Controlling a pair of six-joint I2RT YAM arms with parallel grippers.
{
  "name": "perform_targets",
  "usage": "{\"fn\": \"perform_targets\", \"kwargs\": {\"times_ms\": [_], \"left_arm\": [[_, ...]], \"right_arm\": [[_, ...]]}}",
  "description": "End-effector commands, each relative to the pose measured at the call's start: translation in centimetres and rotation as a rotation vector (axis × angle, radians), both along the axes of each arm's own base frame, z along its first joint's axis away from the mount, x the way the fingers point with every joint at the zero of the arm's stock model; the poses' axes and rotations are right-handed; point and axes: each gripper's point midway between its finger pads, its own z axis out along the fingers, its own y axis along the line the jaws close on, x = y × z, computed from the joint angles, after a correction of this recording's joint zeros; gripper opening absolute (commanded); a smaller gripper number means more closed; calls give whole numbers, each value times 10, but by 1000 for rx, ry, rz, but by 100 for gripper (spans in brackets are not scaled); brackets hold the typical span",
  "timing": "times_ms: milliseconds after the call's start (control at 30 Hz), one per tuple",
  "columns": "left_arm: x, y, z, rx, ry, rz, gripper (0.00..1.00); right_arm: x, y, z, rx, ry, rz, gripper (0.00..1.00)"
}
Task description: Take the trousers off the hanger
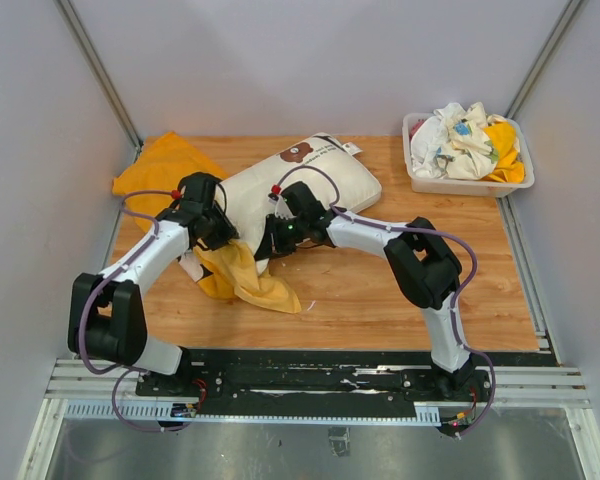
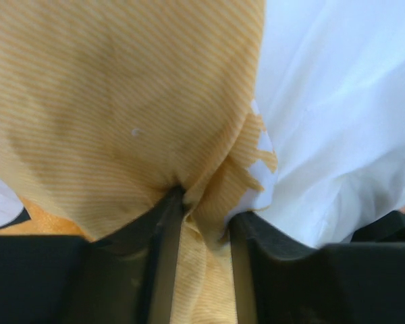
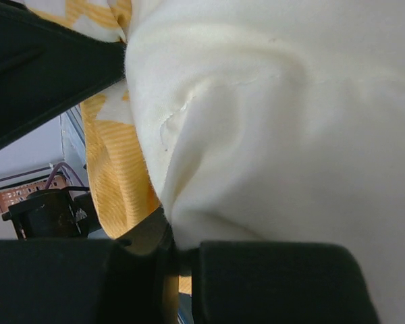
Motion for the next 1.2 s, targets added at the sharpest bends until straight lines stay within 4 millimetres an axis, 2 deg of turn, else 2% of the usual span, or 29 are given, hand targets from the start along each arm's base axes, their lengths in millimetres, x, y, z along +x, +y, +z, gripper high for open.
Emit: {"fn": "perform_targets", "kwargs": {"times_ms": [0,67,167,300,400,500,600,733,900,1033,1167], "left_arm": [[-6,11,-9,67,23,15,29],[-5,13,0,76,6,11,16],[-4,15,19,101,-21,-18,4],[-2,4,52,80,-71,-119,3],[-3,-3,77,63,-115,-173,13],[-4,-6,96,59,-157,-207,10],[-4,-9,98,48,-164,-232,1],[-4,-26,90,-23,-164,-291,0],[1,-47,98,-108,-200,-379,0],[3,-54,108,-140,-221,-401,0],[10,-51,117,-118,-234,-388,0]], "right_arm": [[-10,3,23,43,-46,39,1],[-11,1,22,38,-47,37,1],[-12,0,20,35,-39,38,1],[-14,0,23,52,-34,39,1],[-13,2,30,65,-40,40,1],[-12,1,30,59,-48,39,1],[-14,3,30,70,-35,39,1],[-21,15,38,104,-29,49,1],[-27,38,58,170,-27,72,1],[-24,58,73,203,-42,92,1],[-20,69,74,223,-27,111,1]]}}
